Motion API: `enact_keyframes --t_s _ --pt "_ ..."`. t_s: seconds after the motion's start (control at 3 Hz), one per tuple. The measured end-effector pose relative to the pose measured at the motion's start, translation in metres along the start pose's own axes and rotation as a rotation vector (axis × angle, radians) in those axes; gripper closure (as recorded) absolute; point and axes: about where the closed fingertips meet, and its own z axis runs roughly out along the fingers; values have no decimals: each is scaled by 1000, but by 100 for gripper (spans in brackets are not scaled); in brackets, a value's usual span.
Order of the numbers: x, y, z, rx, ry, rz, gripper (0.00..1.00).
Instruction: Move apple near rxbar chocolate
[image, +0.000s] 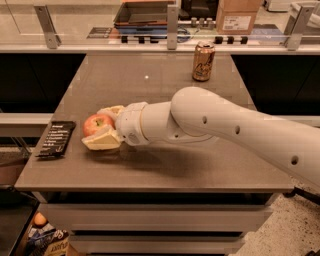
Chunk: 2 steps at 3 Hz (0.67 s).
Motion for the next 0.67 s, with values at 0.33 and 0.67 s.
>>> enact_keyframes --t_s 0.33,0.67 --pt "-1 1 1 -2 0 -3 59" --pt "-3 3 2 -5 0 -5 36"
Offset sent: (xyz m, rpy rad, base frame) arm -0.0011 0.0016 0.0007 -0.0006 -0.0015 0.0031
